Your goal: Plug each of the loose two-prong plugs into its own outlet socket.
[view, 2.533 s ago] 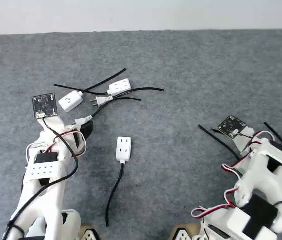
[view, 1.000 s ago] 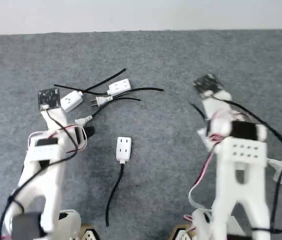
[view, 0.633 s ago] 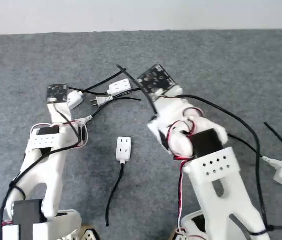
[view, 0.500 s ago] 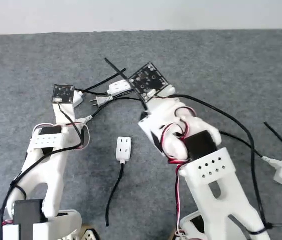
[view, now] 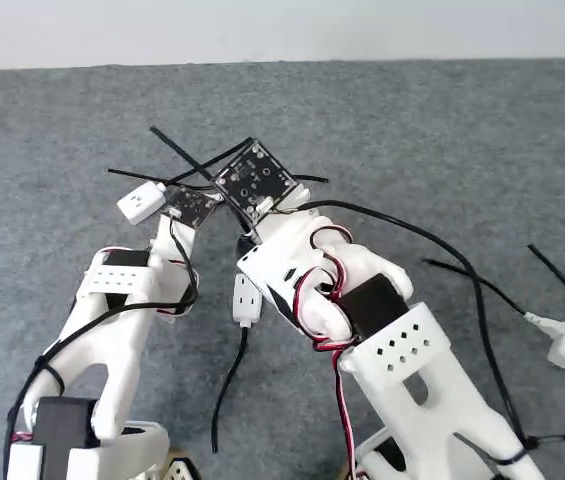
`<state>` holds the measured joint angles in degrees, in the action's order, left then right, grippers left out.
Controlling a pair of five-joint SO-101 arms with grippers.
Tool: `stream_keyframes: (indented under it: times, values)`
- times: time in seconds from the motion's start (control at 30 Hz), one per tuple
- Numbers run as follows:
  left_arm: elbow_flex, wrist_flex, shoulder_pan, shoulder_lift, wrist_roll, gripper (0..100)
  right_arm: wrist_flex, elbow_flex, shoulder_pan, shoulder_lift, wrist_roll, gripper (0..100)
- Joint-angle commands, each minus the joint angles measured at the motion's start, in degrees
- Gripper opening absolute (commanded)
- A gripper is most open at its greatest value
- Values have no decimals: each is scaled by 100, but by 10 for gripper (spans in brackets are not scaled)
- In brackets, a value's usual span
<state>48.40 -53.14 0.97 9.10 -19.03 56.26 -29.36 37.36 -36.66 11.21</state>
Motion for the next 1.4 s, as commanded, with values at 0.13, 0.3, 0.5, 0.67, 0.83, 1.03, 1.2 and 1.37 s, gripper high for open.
stream_keyframes:
  times: [0.13,0.3,0.5,0.67,0.83,1.03,1.2,1.37]
  values:
    - [-224,-167,-44,-9,-193,12,-101,-211,453,-180,-97,9]
    - [-127,-273,-53,44,-563,12,-462,-457,444,-110,-9,9]
    - [198,-255,-105,457,-844,12,-831,-466,347,462,44,9]
    - [936,193,-237,1310,-879,12,-945,-466,338,637,26,9]
    - [1358,343,-246,1899,-932,12,-954,-466,330,637,18,9]
    - [1455,369,-387,1978,-985,12,-989,-466,330,664,-202,9]
    - [1481,668,-325,1996,-818,13,-1270,-580,4,699,-1064,9]
    - [1613,1758,149,2031,1011,13,-1473,-897,-418,699,-2136,9]
